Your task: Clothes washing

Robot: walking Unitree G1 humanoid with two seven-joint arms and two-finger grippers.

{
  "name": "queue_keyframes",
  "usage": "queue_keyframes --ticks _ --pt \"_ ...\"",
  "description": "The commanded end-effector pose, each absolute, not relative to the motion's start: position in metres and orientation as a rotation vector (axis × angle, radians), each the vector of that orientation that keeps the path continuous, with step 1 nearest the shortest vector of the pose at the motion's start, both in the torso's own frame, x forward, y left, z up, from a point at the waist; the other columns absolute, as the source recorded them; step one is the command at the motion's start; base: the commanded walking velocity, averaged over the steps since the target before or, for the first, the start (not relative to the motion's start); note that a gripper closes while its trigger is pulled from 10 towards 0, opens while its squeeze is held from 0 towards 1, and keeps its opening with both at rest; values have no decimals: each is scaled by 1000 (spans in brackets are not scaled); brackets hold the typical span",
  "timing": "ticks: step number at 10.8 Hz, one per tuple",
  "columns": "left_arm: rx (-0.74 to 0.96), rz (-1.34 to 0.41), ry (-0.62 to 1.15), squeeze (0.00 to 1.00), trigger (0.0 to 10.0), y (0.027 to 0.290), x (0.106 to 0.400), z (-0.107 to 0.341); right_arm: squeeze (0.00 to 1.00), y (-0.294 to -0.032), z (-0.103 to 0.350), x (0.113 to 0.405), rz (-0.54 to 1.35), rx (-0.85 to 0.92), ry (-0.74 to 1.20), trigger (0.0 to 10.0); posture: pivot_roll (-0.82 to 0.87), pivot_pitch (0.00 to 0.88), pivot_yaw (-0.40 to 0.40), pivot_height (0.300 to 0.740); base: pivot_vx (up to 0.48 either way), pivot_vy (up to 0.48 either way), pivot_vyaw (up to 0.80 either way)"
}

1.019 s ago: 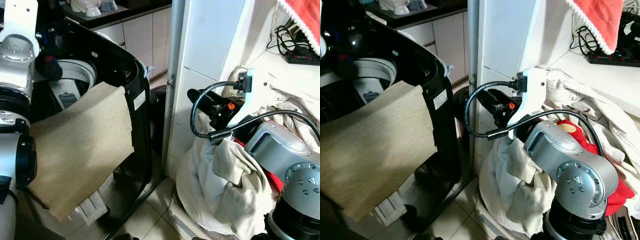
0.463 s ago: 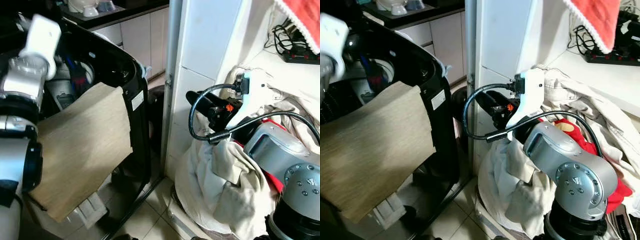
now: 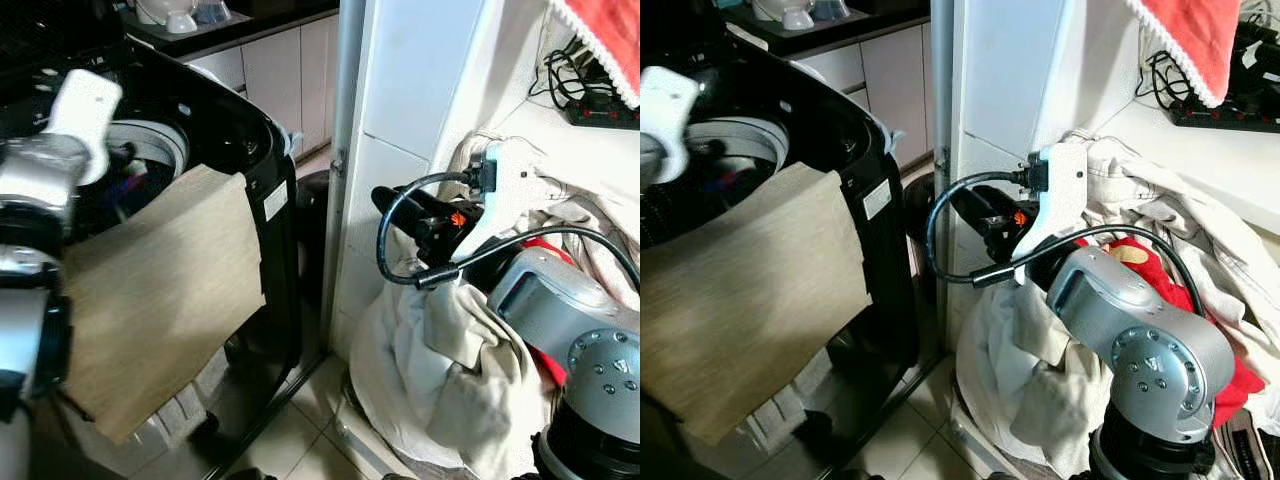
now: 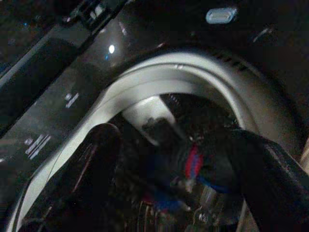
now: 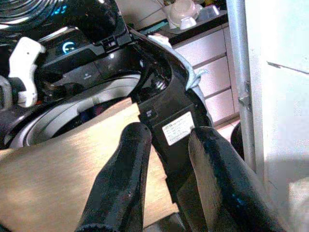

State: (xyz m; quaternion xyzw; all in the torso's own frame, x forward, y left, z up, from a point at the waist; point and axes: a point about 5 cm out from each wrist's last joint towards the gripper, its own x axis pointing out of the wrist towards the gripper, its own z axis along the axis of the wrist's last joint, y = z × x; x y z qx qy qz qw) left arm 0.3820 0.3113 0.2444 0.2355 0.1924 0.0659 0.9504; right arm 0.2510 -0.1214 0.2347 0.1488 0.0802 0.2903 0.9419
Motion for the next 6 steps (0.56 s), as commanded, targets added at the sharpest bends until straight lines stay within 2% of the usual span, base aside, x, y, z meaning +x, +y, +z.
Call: queue_keyframes --ticks 1,3,4,5,6 --pt "467 102 415 1000 10000 315 378 244 0 -121 236 249 598 300 155 10000 -192 0 17 740 0 0 0" --pt "433 36 424 1000 10000 313 377 243 0 -121 235 249 595 299 158 10000 -191 0 17 740 0 0 0" --pt "393 -50 391 1000 10000 305 377 246 0 -123 234 248 585 294 159 10000 -192 0 20 740 0 0 0" --pt "371 -141 331 0 10000 294 378 251 0 -125 234 249 553 286 148 10000 -193 0 23 740 0 0 0" --pt "331 -316 229 0 10000 271 377 258 0 -133 235 251 467 265 117 10000 -194 0 23 740 0 0 0"
